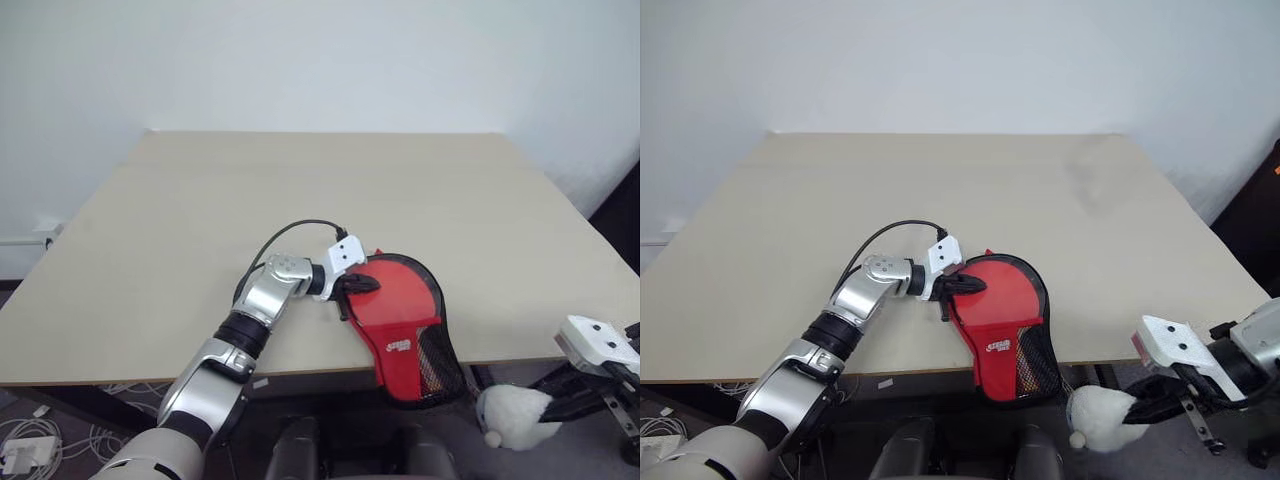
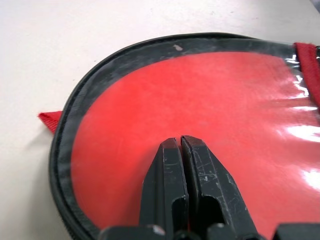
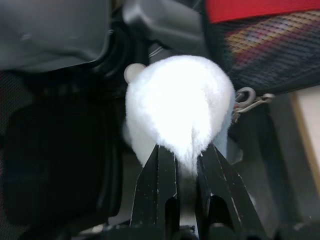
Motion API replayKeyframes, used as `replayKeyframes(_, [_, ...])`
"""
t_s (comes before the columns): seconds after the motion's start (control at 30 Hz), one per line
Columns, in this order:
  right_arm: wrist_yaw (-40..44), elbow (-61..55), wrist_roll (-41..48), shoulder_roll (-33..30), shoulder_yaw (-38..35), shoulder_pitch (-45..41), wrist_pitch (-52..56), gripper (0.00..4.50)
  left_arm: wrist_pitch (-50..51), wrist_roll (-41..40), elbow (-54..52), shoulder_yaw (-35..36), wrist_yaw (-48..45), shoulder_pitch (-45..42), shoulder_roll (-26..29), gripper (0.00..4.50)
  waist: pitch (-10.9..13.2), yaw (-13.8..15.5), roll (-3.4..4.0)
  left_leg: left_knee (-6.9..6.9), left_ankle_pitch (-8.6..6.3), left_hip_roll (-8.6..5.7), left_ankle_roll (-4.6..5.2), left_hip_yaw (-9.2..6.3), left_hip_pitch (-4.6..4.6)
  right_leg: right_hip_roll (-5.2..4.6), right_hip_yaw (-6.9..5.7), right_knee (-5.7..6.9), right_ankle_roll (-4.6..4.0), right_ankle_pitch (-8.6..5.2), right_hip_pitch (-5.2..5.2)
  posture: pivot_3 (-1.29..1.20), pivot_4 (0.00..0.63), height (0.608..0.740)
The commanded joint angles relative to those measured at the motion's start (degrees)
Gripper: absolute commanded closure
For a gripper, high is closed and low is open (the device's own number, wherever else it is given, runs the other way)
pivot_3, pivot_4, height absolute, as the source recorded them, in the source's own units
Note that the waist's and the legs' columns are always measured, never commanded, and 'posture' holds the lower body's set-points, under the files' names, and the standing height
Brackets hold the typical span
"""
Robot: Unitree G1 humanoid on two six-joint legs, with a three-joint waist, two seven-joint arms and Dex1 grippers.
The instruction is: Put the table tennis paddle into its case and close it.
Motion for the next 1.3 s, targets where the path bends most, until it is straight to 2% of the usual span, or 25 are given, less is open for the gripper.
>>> replayKeyframes(0.03, [0.2,-1.7,2.0,0.8,0.5,-2.9,0.0,4.44,0.6,0.9,0.3,0.5,0.7,-0.5,-0.2,4.5,0.0,0.0,-0.01,0.0,-0.01,0.0,-0.01,-0.01,0.0,-0.01,-0.01,0.0,0.0,0.0,0.0,0.0,0.0,0.654])
replayKeyframes(0.13, [-2.6,0.1,2.2,2.1,2.8,-7.3,1.9,4.44,0.9,1.0,-0.3,0.7,0.8,-0.4,-0.2,4.5,0.0,0.0,-0.04,0.0,-0.01,-0.01,0.0,0.0,0.0,-0.03,-0.02,-0.01,0.0,0.0,0.0,0.0,0.0,0.654])
replayKeyframes(0.27, [-3.9,1.8,5.0,3.5,2.7,-12.2,5.5,3.19,3.1,-0.1,-3.4,1.8,0.0,-0.4,0.9,4.5,0.0,0.0,-0.08,0.0,-0.01,-0.02,0.0,0.02,-0.03,-0.08,-0.04,-0.01,0.0,0.0,-0.02,0.0,0.0,0.654])
replayKeyframes(0.37, [-4.2,2.0,8.1,3.9,1.7,-14.7,8.8,2.1,5.9,-1.6,-7.8,2.7,-1.9,0.1,2.8,3.89,0.1,0.0,-0.11,0.0,0.0,-0.01,-0.01,0.02,-0.06,-0.08,-0.06,-0.01,0.0,0.01,-0.05,0.0,0.0,0.654])
replayKeyframes(0.57, [-9.5,4.5,13.6,6.6,1.8,-24.3,14.4,0.0,15.8,-8.1,-23.3,7.3,-6.4,2.8,10.5,1.82,0.1,-0.4,-0.11,-0.01,0.15,0.01,-0.41,0.03,-0.06,-0.04,-0.03,-0.01,-0.02,0.01,-0.1,0.0,0.0,0.654])
replayKeyframes(0.73, [-22.5,9.5,11.7,15.2,6.2,-35.0,18.8,0.0,21.7,-12.5,-29.9,14.7,-3.5,4.1,15.4,0.07,0.1,-0.4,-0.1,-0.01,0.16,-0.02,-0.42,0.07,-0.03,-0.08,0.01,-0.01,-0.02,0.01,-0.08,0.0,0.0,0.654])
replayKeyframes(1.0, [-48.0,16.9,4.6,33.4,9.2,-44.2,23.2,0.0,28.7,-19.0,-28.9,32.2,6.2,7.5,21.1,0.02,0.1,-0.5,-0.07,-0.09,0.2,-0.01,-0.51,0.19,-0.06,-0.03,0.07,0.02,-0.03,0.03,-0.17,0.0,0.0,0.654])
replayKeyframes(1.17, [-53.4,18.1,3.5,38.5,9.2,-45.5,23.6,0.0,28.5,-19.8,-28.4,35.8,9.4,11.8,22.7,0.02,0.1,-0.4,-0.06,-0.15,0.24,-0.04,-0.56,0.33,-0.05,0.17,-0.01,0.04,-0.01,0.04,-0.18,0.0,0.0,0.654])
replayKeyframes(1.3, [-57.8,22.6,0.7,44.7,10.9,-47.4,21.3,0.0,27.0,-18.8,-27.3,38.5,13.7,21.2,21.1,0.02,0.0,-0.9,0.06,-0.25,0.24,-0.05,-0.57,0.57,0.07,0.2,0.19,0.04,0.08,0.1,-0.21,0.0,0.0,0.654])
